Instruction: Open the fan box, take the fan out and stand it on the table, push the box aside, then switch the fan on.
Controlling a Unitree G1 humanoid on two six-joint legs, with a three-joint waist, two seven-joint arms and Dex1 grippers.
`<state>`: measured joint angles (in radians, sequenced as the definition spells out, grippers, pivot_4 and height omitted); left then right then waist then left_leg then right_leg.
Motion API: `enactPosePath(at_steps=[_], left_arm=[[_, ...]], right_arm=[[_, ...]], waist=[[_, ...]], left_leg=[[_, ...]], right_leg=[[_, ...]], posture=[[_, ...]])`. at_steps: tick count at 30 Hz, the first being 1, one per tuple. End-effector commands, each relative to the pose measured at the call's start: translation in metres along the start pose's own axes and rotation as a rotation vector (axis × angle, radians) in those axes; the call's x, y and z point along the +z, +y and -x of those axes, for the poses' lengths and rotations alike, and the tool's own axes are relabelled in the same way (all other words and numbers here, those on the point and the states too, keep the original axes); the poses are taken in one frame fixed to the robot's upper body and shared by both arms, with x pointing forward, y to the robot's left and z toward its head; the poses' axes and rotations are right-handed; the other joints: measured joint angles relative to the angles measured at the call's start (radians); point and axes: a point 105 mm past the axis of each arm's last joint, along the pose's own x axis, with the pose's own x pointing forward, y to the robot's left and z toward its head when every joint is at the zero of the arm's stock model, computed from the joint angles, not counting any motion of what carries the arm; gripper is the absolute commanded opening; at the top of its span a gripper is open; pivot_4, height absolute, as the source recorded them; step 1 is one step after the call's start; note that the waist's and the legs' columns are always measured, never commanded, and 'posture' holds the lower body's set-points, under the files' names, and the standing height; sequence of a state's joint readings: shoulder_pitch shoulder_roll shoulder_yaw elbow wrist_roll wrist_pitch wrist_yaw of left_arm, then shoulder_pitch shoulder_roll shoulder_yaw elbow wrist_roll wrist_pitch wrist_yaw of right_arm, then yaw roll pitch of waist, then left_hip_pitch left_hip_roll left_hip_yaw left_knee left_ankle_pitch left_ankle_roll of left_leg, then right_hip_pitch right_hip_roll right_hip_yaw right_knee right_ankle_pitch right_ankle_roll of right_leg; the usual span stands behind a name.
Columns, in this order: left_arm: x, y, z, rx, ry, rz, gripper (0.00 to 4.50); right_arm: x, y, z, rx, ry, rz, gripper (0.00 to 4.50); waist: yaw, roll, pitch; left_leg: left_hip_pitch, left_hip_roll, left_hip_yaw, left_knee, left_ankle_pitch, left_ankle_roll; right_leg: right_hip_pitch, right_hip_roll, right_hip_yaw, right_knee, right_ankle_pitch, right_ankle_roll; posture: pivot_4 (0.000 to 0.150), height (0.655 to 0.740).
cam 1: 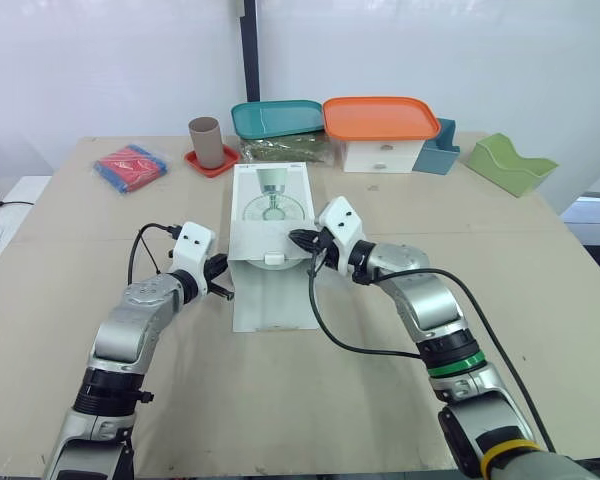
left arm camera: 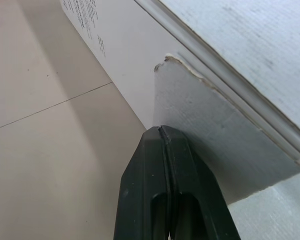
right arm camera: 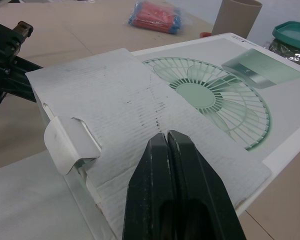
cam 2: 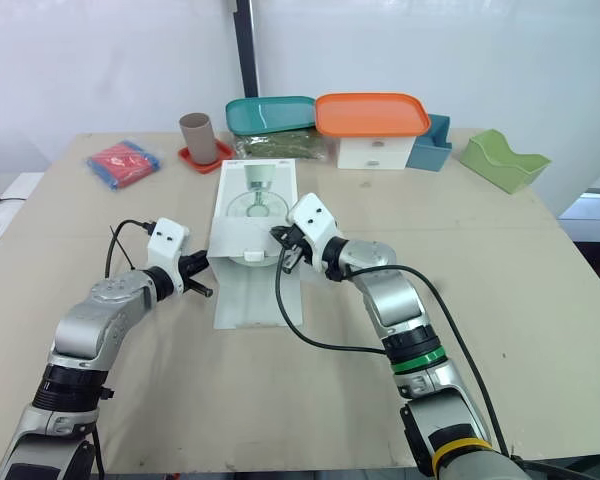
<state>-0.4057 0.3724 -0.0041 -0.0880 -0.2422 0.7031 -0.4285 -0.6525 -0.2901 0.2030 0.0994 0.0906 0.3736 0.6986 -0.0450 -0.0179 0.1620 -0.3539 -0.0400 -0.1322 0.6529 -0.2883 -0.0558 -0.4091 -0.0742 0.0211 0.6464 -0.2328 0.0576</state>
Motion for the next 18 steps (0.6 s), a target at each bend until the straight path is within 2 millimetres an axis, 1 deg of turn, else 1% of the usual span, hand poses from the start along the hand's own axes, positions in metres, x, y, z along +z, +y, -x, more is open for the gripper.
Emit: enactPosePath(at_steps=[1, 10, 18], left_arm=[[0.0121, -0.0074, -0.0006, -0.034, -0.051, -0.04, 0.0], [0.0137, -0.0095, -0.0022, -0.039, -0.058, -0.048, 0.0], [0.0137, -0.0037, 0.0012, -0.02, -0.073, -0.041, 0.0]], right_arm=[[-0.003, 0.0072, -0.0014, 0.02, 0.011, -0.002, 0.03], [-0.0031, 0.0068, -0.0013, 0.018, 0.011, -0.002, 0.03], [-0.0041, 0.0068, -0.0012, 0.016, 0.013, -0.005, 0.03]], waist=[[0.0, 0.0, 0.0], [0.0, 0.0, 0.0], [0.0, 0.0, 0.0]], left_leg=[[0.0, 0.0, 0.0, 0.0, 0.0, 0.0], [0.0, 0.0, 0.0, 0.0, 0.0, 0.0], [0.0, 0.0, 0.0, 0.0, 0.0, 0.0]], right_leg=[[0.0, 0.0, 0.0, 0.0, 0.0, 0.0], [0.0, 0.0, 0.0, 0.0, 0.0, 0.0], [0.0, 0.0, 0.0, 0.0, 0.0, 0.0]], posture=[[0.15, 0.74], [0.15, 0.74], [0.15, 0.74]])
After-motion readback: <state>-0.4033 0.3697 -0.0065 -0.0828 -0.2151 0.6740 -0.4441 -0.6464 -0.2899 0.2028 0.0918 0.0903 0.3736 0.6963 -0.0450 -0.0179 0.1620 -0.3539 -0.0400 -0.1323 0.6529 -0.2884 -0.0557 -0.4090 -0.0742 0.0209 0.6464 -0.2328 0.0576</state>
